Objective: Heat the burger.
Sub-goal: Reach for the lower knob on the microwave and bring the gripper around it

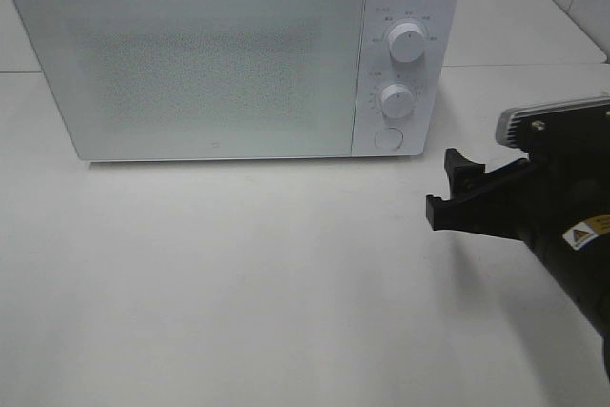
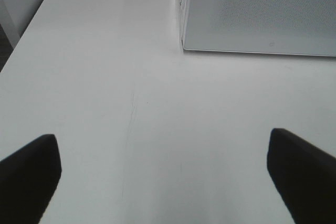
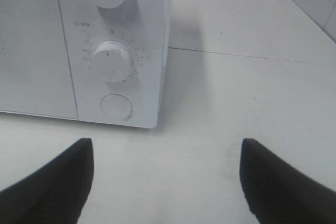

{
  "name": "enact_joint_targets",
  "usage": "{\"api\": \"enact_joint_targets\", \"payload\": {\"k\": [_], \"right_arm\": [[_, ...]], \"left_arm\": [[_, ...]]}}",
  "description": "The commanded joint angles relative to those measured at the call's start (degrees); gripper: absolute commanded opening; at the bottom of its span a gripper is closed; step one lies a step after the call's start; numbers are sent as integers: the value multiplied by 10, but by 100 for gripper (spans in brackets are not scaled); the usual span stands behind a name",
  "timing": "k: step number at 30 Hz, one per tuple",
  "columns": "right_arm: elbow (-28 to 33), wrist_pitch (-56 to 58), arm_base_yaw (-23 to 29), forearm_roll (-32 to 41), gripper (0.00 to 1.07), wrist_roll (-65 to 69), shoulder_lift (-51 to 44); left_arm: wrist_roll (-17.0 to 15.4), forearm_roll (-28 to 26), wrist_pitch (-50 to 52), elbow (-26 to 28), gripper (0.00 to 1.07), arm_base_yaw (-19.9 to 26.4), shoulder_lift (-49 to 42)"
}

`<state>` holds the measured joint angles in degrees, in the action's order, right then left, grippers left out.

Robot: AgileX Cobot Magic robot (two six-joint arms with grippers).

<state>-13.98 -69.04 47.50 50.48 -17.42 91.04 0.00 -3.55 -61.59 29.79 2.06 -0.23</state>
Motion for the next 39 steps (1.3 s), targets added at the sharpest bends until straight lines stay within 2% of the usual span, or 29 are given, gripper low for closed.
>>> {"api": "enact_joint_targets", "payload": {"k": [1,3,6,10,17,30,39], "right_arm": [[-24,-48,21,21,75,-14,18],[-50,-51,33,40,75,-14,36],[-60,-51,37,40,75,-14,41],[-104,-50,37,40,75,-14,70],[-139,-66,35,40,75,-14,100],[-229,-46,-39,-2,75,-11,180],[-276,-26,-69,-26,75,-10,209]], "left_arm": [[0,-1,2,-2,100,0,-13],[0,-1,2,-2,100,0,-13],[0,-1,2,-2,100,0,-13],[0,-1,2,-2,100,0,-13],[0,-1,2,-2,100,0,-13],[0,-1,2,-2,100,0,-9],[0,-1,2,-2,100,0,-9]]}}
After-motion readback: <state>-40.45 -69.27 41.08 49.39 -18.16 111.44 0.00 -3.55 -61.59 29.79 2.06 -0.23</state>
